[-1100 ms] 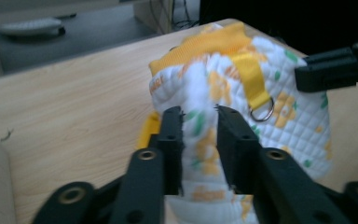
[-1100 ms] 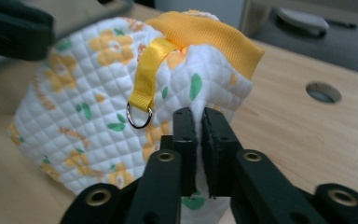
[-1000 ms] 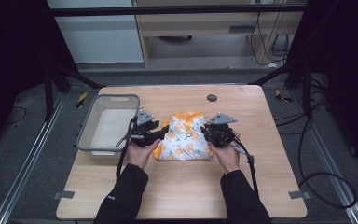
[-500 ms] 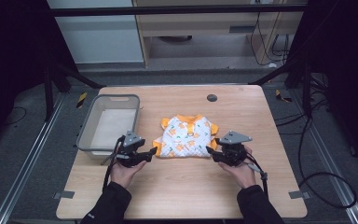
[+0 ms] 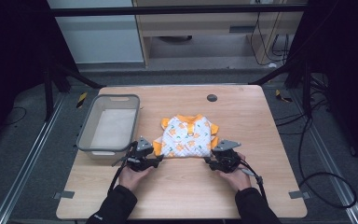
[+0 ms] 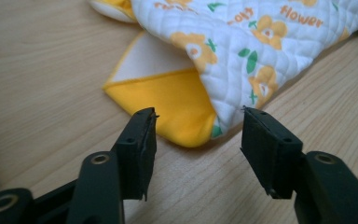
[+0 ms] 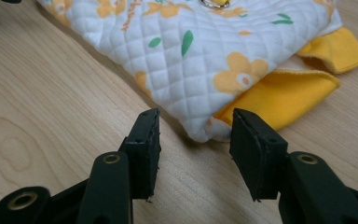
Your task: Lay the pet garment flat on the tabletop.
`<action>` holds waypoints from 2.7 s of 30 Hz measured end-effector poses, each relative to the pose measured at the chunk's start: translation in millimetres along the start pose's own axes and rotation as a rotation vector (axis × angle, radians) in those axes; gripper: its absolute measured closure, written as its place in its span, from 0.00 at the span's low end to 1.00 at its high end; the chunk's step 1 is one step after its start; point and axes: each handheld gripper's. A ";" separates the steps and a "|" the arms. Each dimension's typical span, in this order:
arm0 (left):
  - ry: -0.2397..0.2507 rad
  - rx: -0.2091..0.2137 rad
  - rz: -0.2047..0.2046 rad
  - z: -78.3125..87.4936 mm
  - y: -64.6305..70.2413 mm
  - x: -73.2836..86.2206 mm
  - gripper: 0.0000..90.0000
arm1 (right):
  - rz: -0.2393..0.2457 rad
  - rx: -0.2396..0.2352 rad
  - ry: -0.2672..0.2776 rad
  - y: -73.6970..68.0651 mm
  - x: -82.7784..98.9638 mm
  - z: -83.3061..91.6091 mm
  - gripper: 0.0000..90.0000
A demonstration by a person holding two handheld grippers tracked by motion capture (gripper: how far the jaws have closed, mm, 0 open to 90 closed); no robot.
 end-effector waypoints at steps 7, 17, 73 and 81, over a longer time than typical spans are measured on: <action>-0.007 -0.009 -0.005 -8.7 3.2 0.0 0.70 | -0.001 0.038 -0.012 4.6 1.0 -5.0 0.76; -0.015 0.007 -0.004 -8.5 6.0 -2.6 0.90 | 0.023 0.018 -0.020 -1.3 -7.5 -5.5 0.95; 0.020 0.043 -0.019 56.8 2.6 37.7 0.33 | -0.004 -0.057 0.100 -29.5 44.5 76.0 0.49; 0.092 0.050 -0.041 48.7 12.6 24.6 0.38 | 0.022 -0.112 0.110 -48.8 40.1 62.1 0.47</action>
Point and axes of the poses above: each handheld gripper's, and its own axes: z roughly backward along the jaws, x roughly out of its underside, y roughly to its right, and after that the axes turned 8 degrees about -x, right-handed
